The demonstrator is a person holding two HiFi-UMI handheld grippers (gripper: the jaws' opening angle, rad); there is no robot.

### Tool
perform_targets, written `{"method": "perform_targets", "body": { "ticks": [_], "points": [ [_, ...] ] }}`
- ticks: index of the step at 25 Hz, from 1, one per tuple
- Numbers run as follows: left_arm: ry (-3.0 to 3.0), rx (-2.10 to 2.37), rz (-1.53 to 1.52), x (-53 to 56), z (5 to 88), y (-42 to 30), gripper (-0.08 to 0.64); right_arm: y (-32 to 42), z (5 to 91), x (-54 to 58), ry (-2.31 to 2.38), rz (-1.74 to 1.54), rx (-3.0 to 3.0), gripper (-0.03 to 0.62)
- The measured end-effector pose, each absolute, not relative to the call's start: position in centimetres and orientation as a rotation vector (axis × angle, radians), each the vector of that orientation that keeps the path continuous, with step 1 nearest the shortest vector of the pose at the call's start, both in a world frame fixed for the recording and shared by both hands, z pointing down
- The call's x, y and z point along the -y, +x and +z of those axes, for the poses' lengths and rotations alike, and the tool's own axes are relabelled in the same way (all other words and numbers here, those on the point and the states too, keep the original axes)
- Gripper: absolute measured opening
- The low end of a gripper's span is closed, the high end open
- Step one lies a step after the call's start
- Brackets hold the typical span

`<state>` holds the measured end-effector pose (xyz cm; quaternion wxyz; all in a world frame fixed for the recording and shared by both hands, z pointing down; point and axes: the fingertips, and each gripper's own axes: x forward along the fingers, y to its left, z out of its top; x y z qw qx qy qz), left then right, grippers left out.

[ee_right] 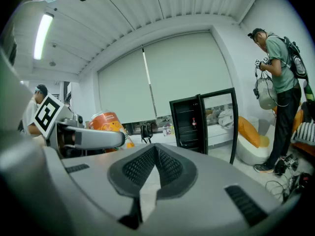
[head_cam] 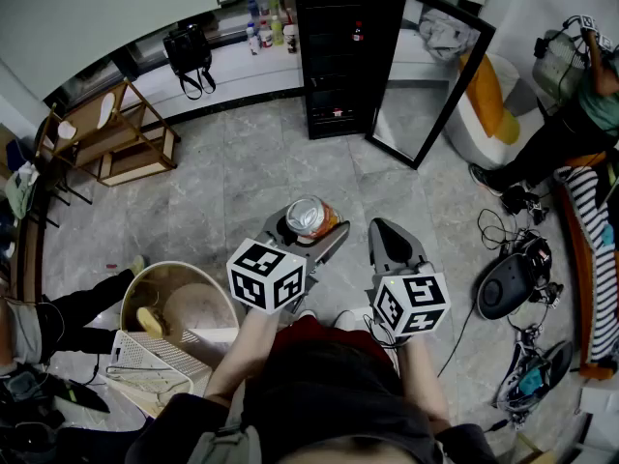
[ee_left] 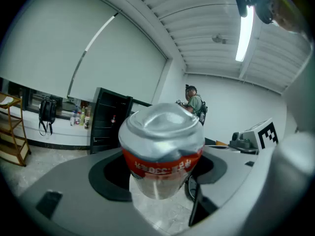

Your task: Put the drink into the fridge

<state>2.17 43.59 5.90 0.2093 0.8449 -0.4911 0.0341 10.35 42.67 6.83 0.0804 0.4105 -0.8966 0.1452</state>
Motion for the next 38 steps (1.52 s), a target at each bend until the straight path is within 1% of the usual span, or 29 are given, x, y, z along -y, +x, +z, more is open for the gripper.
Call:
{"method": "perform_targets", "body": {
  "ticks": [20,38],
  "points": [
    [2.340,1.385,0.139,-43.1,6.4,5.6,0.344,14.1,7.3,-42.4,1.219,0.507,2.749,0.018],
    [2.392,1.416,0.165,-42.6,4.9,8.8,0.344,17.8,7.4,-41.9,1.245,0.532,2.751,0.018]
  ]
}}
